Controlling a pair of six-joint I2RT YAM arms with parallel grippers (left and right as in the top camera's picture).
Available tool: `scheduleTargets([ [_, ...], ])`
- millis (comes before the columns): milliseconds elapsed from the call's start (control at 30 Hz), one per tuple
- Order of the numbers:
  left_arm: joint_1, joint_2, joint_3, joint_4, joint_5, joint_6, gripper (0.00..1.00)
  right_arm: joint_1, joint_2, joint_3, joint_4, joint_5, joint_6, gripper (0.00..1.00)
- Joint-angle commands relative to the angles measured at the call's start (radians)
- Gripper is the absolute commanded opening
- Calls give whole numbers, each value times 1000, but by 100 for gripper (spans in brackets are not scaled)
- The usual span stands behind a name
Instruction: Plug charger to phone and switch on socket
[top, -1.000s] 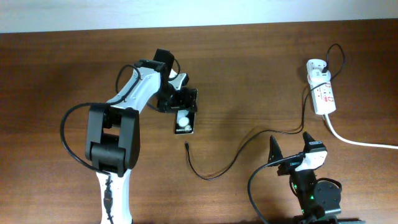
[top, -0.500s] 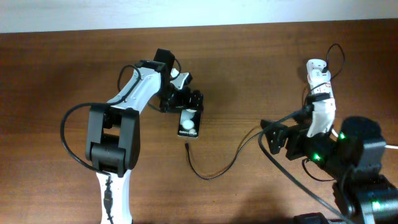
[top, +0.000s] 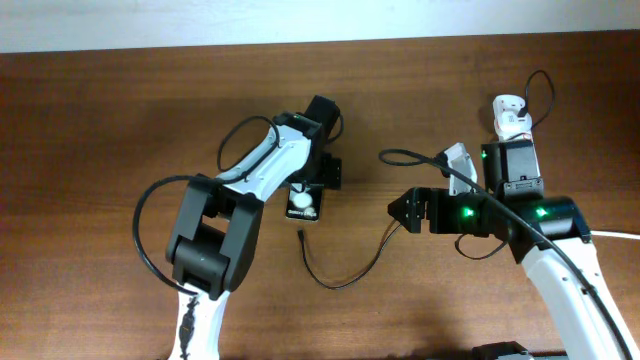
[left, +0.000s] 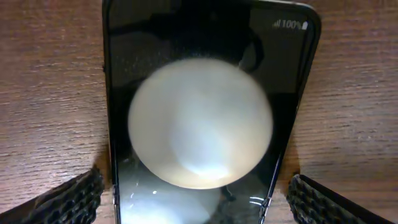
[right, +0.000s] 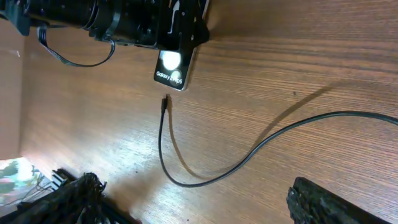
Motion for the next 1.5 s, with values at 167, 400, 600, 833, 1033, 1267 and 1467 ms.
scheduleTargets([
  [167, 2, 58, -97, 72, 7, 3, 99, 5, 3, 13, 18, -17, -3, 99],
  [400, 2, 58, -130, 91, -15, 11, 92, 5, 3, 13, 11, -16, -4, 99],
  [600, 2, 58, -130, 89, -63, 86, 91, 5, 3, 12, -6, -16, -4, 98],
  [833, 3, 58, -130, 82, -57, 124, 77, 5, 3, 12, -39, -16, -4, 99],
  [1033, 3, 58, -73, 0, -52, 123, 70, 5, 3, 9, -43, -16, -3, 99],
  [1267, 122, 58, -28, -51, 215, 177, 69, 8, 214, -48, 53, -164, -4, 99],
  [1467, 183, 58, -28, -60, 406, 259, 71, 200, 506, -48, 405, -185, 121, 99],
])
